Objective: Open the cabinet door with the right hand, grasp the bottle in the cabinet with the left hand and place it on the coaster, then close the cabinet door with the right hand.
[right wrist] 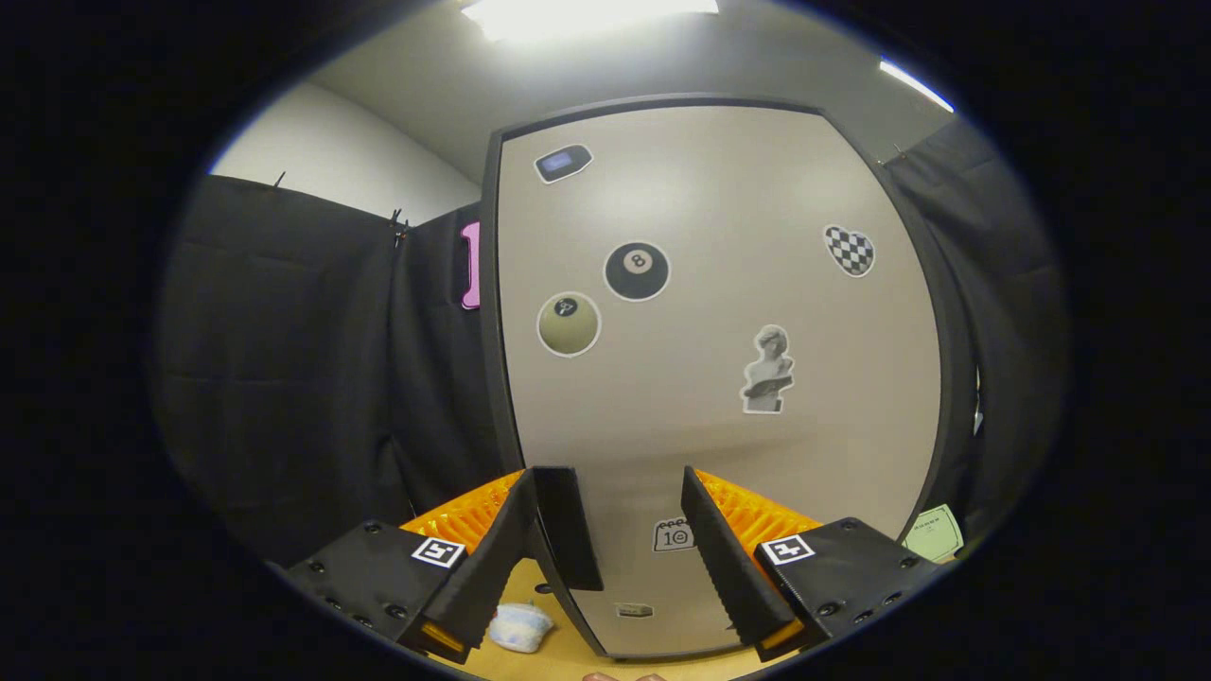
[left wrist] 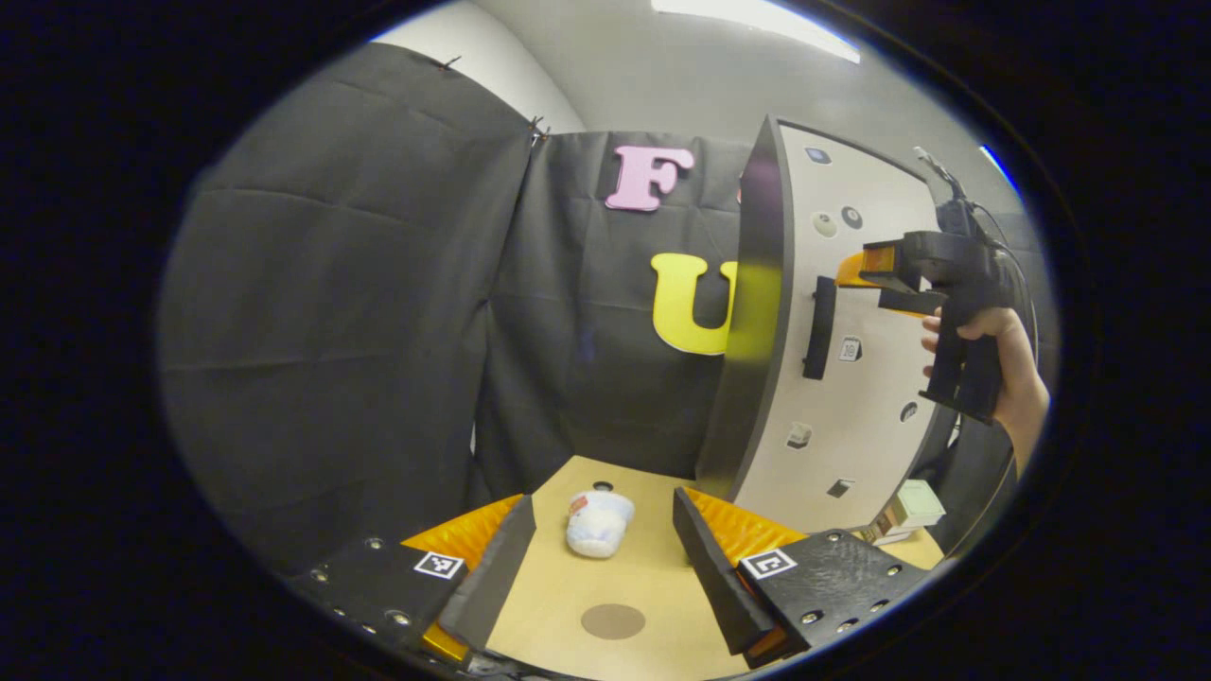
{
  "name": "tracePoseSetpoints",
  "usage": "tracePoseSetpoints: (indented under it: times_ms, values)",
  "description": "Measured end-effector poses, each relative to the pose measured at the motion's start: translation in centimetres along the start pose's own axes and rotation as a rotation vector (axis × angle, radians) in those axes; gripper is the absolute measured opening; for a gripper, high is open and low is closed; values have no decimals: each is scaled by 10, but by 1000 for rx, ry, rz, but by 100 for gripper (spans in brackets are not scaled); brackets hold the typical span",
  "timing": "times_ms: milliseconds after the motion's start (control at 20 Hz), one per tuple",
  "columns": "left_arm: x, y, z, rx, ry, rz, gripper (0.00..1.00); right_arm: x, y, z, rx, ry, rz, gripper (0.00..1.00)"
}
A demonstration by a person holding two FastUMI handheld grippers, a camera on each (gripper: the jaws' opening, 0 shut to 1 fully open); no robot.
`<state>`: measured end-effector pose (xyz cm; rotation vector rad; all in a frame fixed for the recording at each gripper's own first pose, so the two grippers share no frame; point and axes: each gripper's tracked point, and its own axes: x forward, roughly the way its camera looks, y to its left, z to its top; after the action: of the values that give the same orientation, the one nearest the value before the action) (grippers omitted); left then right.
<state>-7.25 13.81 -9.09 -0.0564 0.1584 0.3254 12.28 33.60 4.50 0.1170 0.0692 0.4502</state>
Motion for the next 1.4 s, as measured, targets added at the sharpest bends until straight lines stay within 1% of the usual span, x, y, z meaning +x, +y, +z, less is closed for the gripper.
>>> tracePoseSetpoints:
  times_ms: [100,200,250,300,350,400,450,550,600,650,700,750,800,850,900,950,1050,1100,1150,1200,1250,1400]
  values:
    - [1,4,-4,-13,11,15,88,10,7,-10,-10,19,-2,98]
    - [-1,10,-7,-19,14,24,88,19,8,-17,-33,30,-29,98]
    - [-2,13,-9,-18,16,28,90,22,7,-22,-38,36,-40,98]
    - [-3,14,-11,-15,18,32,88,24,8,-26,-38,47,-49,92]
    - [-4,17,-13,-11,20,35,88,27,9,-29,-33,58,-53,92]
    - [-7,18,-15,-8,24,39,88,29,10,-33,-29,71,-57,97]
    - [-9,20,-17,-6,28,41,88,32,11,-36,-30,80,-61,92]
    - [-12,23,-22,-5,40,47,88,35,10,-40,-46,83,-83,79]
    - [-13,24,-23,-4,44,50,88,37,10,-42,-51,88,-87,76]
    - [-14,26,-25,-3,50,52,88,38,12,-47,-48,104,-90,66]
    - [-15,27,-25,-1,53,53,90,38,14,-53,-42,129,-82,58]
    - [-15,27,-27,4,55,52,90,39,16,-56,-37,145,-76,51]
    - [-16,28,-26,12,54,53,90,42,16,-56,-40,145,-85,46]
    - [-16,30,-28,23,55,57,88,42,16,-56,-49,144,-92,40]
    - [-15,31,-30,32,61,61,88,41,15,-56,-64,144,-98,40]
    - [-16,30,-33,37,70,61,88,41,16,-56,-78,140,-101,36]
    - [-16,24,-33,36,75,48,88,40,16,-56,-85,139,-104,36]
    - [-16,20,-32,35,75,42,89,41,15,-57,-89,138,-101,30]
    - [-16,18,-30,36,72,39,89,42,16,-56,-93,137,-92,30]
    - [-16,15,-27,42,64,40,88,40,16,-56,-103,135,-79,27]
    - [-16,12,-24,50,57,41,88,42,16,-57,-108,135,-56,27]
    - [-15,0,-19,63,44,40,88,40,18,-57,-118,148,13,14]
